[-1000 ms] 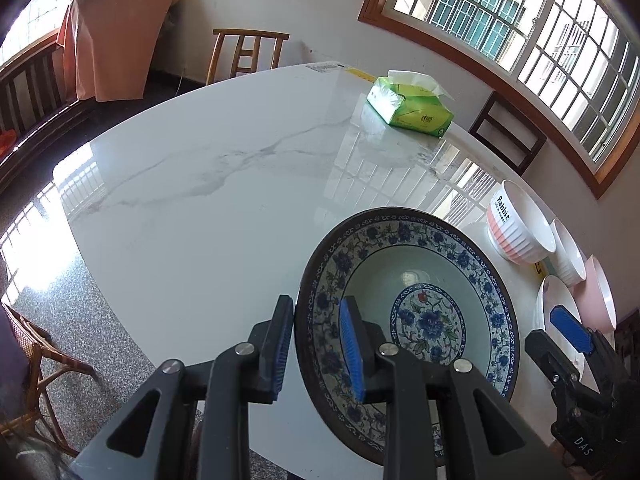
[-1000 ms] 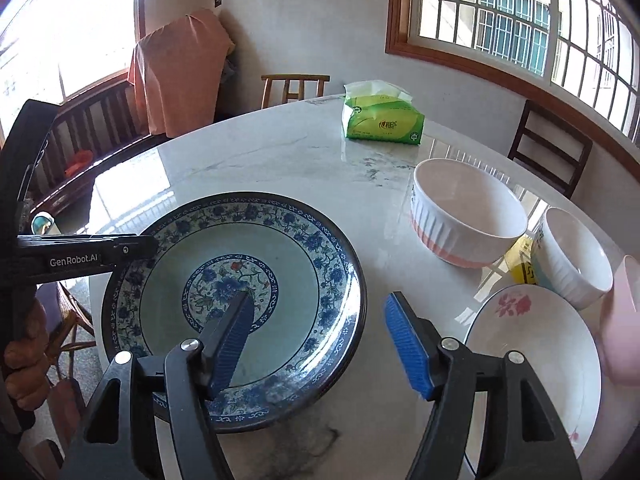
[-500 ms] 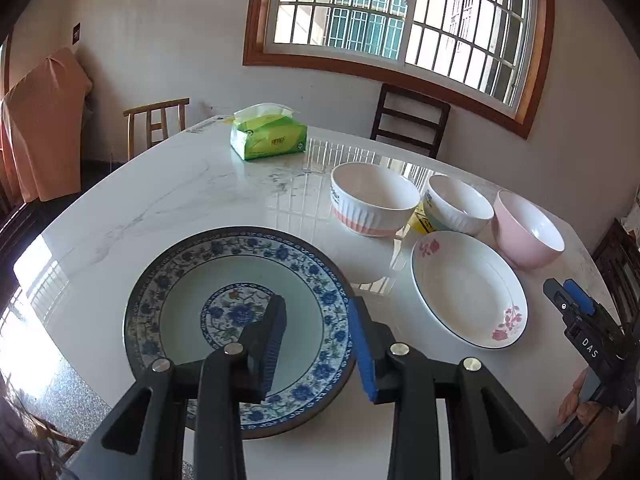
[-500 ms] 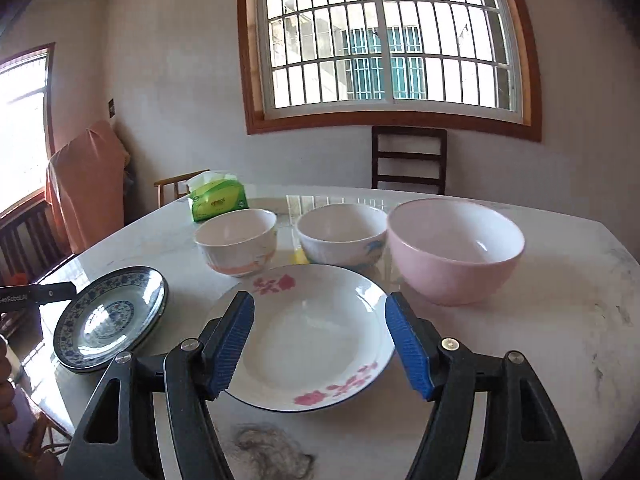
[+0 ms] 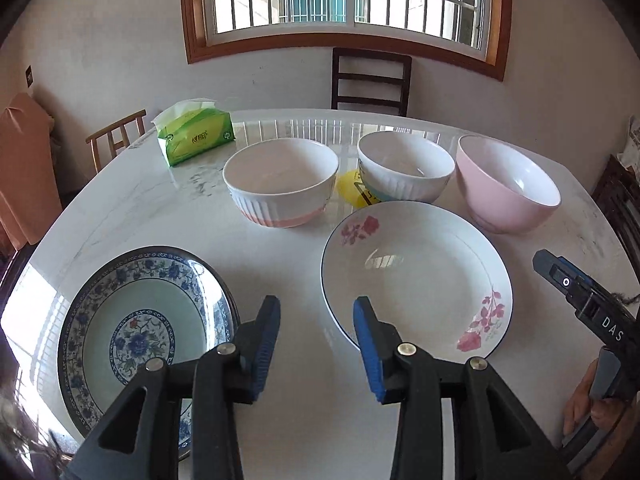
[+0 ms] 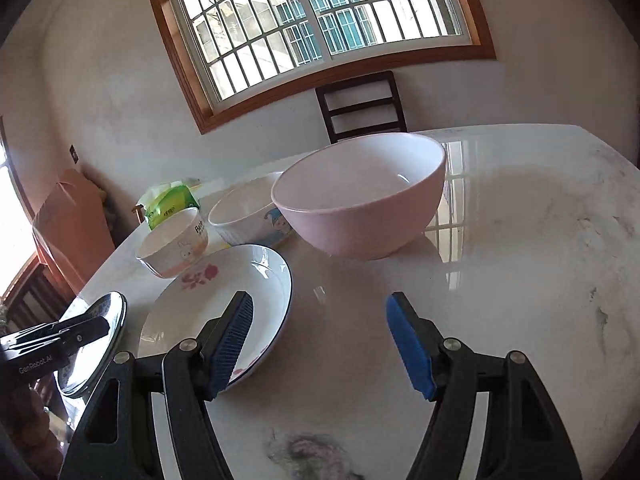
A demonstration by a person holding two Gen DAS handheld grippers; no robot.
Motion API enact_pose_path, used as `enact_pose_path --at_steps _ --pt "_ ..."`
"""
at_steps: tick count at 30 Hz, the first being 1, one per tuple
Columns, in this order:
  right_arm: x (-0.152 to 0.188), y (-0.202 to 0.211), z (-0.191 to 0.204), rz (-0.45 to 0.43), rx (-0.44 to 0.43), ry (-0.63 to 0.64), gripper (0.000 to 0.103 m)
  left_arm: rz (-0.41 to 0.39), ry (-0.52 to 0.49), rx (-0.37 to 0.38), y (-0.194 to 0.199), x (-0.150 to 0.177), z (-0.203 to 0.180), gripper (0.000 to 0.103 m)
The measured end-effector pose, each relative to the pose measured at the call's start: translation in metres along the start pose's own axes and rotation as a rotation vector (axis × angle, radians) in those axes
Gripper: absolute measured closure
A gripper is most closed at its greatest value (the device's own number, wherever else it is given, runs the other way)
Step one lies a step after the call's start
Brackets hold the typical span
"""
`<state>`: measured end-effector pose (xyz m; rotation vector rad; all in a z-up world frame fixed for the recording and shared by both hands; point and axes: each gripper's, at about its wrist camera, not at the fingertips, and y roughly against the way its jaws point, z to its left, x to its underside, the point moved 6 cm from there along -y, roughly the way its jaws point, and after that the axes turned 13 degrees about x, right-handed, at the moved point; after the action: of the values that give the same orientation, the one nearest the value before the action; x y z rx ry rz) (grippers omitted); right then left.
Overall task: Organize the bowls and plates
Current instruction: 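Move both grippers to the rim of the white rose-print plate, then close both grippers on the rose-print plate rim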
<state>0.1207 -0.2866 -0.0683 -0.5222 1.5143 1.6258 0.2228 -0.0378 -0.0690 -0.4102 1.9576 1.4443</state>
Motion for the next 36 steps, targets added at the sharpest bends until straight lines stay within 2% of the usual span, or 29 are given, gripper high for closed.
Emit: enact_pose_path --at_steps 6,16,22,36 --pt "-0.002 -0.013 0.006 0.031 -0.024 0.007 0.036 0.069 0.089 0.053 -0.029 0.002 0.005 0.064" --pt "-0.009 -0.039 0.011 0.094 -0.049 -0.01 0.038 0.089 0.099 0.054 -0.054 -0.002 0.007 0.064" --pt "-0.009 -0.048 0.021 0.127 -0.059 0.019 0.04 0.119 0.124 0.101 -0.069 0.0 0.01 0.064" --pt "0.004 -0.067 0.038 0.245 -0.088 0.104 0.043 0.093 0.148 0.183 -0.075 -0.001 0.012 0.062"
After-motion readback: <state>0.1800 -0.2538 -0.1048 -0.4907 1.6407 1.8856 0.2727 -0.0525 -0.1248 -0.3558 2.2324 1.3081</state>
